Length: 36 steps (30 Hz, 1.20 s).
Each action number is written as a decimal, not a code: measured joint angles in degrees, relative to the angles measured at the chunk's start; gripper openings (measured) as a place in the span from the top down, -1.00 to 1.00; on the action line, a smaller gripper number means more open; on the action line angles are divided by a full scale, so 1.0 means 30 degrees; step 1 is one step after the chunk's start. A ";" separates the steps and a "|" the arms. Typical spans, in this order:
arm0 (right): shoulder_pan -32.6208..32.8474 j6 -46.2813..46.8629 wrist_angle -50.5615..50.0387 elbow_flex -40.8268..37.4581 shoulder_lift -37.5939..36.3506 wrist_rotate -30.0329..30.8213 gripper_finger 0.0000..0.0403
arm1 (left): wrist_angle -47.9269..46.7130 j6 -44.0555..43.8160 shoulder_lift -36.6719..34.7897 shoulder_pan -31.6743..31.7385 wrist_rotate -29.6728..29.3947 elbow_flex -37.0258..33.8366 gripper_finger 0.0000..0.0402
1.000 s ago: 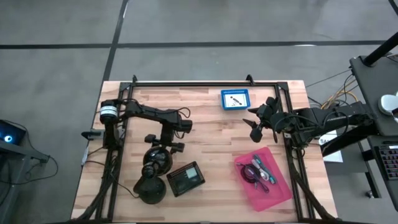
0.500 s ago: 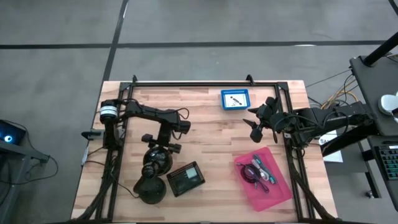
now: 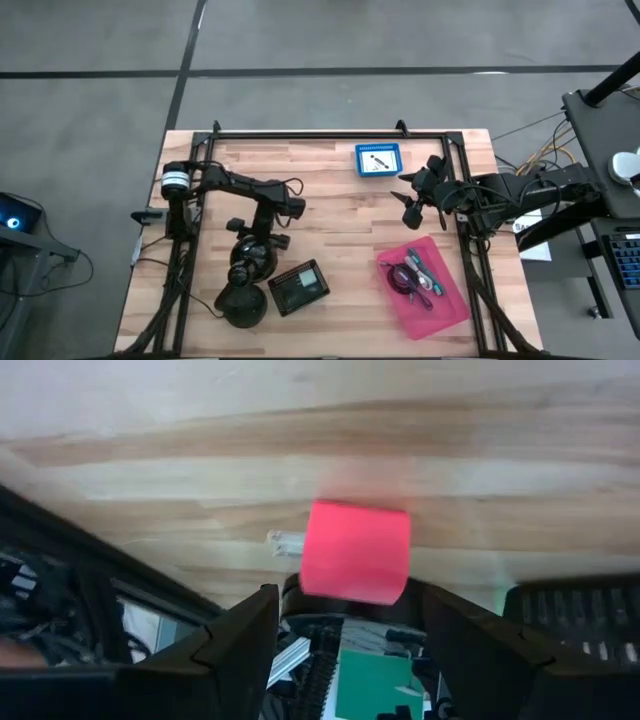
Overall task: Pick and place items into bin
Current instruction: Put the pink charger adapter into the black bin
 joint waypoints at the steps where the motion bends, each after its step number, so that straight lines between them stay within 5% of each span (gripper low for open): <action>1: 0.0000 0.0000 -0.0005 0.0000 0.0000 -0.0001 -0.07 | 0.0223 0.0000 0.0000 0.0000 -0.0007 -0.0007 -0.15; 36: 0.0002 0.0001 -0.0087 0.0000 0.0000 0.0004 -0.07 | 0.2058 -0.1013 0.0430 -0.1217 -0.0013 -0.0587 -0.15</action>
